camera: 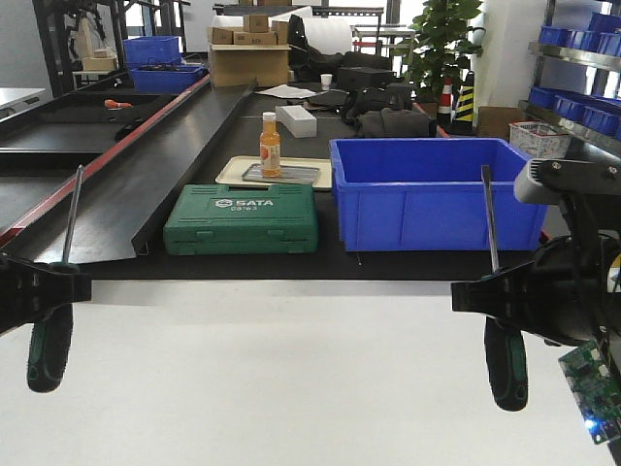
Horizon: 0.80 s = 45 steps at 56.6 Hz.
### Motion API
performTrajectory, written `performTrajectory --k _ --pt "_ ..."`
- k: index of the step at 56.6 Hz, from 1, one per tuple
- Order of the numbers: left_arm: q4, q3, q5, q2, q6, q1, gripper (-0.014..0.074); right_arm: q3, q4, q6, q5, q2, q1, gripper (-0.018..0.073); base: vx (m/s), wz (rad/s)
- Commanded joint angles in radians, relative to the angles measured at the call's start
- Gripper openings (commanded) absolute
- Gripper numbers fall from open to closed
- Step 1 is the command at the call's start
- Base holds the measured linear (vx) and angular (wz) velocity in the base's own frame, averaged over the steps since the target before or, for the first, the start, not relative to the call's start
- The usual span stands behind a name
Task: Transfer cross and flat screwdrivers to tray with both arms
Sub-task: 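Hold both screwdrivers while the base drives to the grey tray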
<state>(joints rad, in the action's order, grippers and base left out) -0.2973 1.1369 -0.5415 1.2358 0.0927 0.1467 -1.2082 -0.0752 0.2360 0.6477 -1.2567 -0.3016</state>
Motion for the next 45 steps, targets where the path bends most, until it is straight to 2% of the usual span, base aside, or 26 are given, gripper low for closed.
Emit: performTrajectory --k 1,24,45 --pt "-0.020 0.035 0.080 -0.028 -0.002 0.005 0.0000 -0.032 -0.012 -0.005 -0.080 0.030 0.004 -0.0008 -0.28 -0.05" --pt "-0.020 0.035 0.080 -0.029 -0.002 0.005 -0.0001 -0.032 -0.012 -0.005 -0.080 0.030 0.004 -0.0008 -0.28 -0.12" --pt "-0.020 0.035 0.080 -0.029 -0.002 0.005 -0.0001 -0.032 -0.012 -0.005 -0.080 0.030 0.004 -0.0008 -0.22 -0.53"
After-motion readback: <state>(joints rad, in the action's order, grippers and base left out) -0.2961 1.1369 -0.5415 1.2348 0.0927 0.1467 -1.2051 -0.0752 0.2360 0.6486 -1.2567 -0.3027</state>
